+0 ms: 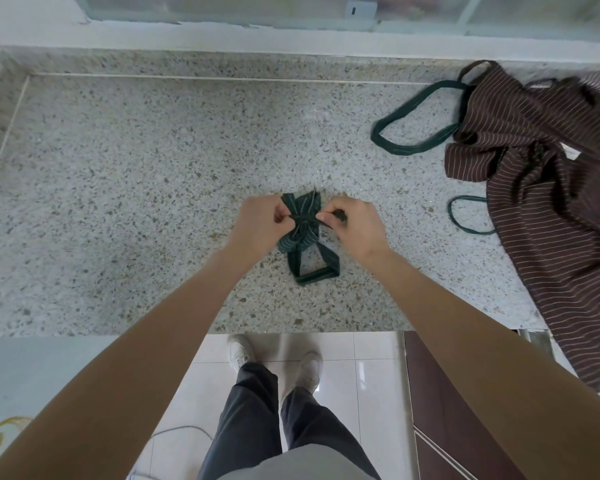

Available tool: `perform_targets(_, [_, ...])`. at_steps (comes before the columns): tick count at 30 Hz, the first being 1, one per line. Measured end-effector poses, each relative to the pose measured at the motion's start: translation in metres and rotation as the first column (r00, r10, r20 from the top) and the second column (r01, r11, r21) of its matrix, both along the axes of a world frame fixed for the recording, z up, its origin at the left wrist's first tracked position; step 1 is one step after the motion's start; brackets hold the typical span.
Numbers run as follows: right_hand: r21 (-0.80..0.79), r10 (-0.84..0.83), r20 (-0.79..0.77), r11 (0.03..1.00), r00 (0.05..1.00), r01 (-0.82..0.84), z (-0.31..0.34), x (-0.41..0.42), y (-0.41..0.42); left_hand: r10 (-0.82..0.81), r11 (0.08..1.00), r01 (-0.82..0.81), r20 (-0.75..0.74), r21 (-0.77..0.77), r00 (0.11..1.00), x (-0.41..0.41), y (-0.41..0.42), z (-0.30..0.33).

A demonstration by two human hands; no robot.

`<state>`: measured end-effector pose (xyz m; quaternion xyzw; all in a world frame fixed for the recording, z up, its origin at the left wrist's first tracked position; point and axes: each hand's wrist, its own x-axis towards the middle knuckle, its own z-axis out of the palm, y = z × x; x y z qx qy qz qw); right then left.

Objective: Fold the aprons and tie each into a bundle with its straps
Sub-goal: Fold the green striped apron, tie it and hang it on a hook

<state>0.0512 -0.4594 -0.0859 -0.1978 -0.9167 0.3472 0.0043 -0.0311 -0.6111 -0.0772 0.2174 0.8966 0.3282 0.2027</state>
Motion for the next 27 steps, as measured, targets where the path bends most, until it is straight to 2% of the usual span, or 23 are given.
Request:
perform_targets(3, [-0.073, -0.035, 0.075, 0.996, 0.997, 0.041, 0.000, 0.004, 0.003, 0.035, 0.997, -0.037, -0.034, -0.065, 0.999, 0.003, -0.002, -0.002])
perform_targets(6, [-0.151, -0.052, 0.131, 0.986, 0.990, 0.071, 0.002, 0.009, 0.008, -0.010, 0.993, 0.005, -0.044, -0.115, 0.999, 0.004, 0.000, -0.001])
perform_targets(10, [-0.216, -0.088, 0.132, 0.970, 0.987, 0.115, -0.002, 0.011, 0.014, -0.011, 0.994, 0.009, -0.019, -0.111, 1.000, 0.004, 0.001, -0.001])
perform_targets(14, [-0.300, -0.096, 0.139, 0.944, 0.986, 0.134, -0.018, 0.018, 0.012, -0.007, 0.985, 0.007, 0.000, -0.170, 1.000, 0.008, 0.003, -0.004])
perform_targets(18, [-0.116, -0.015, 0.302, 0.992, 0.953, 0.052, -0.032, 0.030, 0.010, 0.034, 0.990, -0.029, 0.034, -0.141, 0.999, 0.012, -0.001, -0.006])
perform_targets(21, [0.004, -0.030, 0.359, 1.000, 0.933, 0.031, -0.038, 0.024, 0.005, 0.108, 0.990, -0.100, 0.073, -0.098, 0.991, 0.012, -0.007, -0.007])
perform_targets(22, [-0.043, -0.043, 0.349, 0.997, 0.936, 0.062, -0.035, 0.020, 0.003, 0.146, 0.986, -0.137, 0.102, -0.092, 0.984, 0.011, -0.010, -0.007])
perform_targets(23, [-0.162, -0.060, 0.322, 0.980, 0.945, 0.117, -0.031, 0.017, 0.001, 0.177, 0.982, -0.167, 0.126, -0.089, 0.976, 0.010, -0.013, -0.008])
perform_targets(25, [-0.496, -0.120, 0.256, 0.835, 0.959, 0.237, -0.015, 0.012, -0.003, 0.211, 0.975, -0.196, 0.160, -0.107, 0.964, 0.008, -0.019, -0.006])
perform_targets(27, [-0.698, -0.127, 0.208, 0.676, 0.970, 0.238, 0.008, 0.006, -0.008, 0.246, 0.967, -0.227, 0.206, -0.114, 0.947, 0.006, -0.023, -0.003])
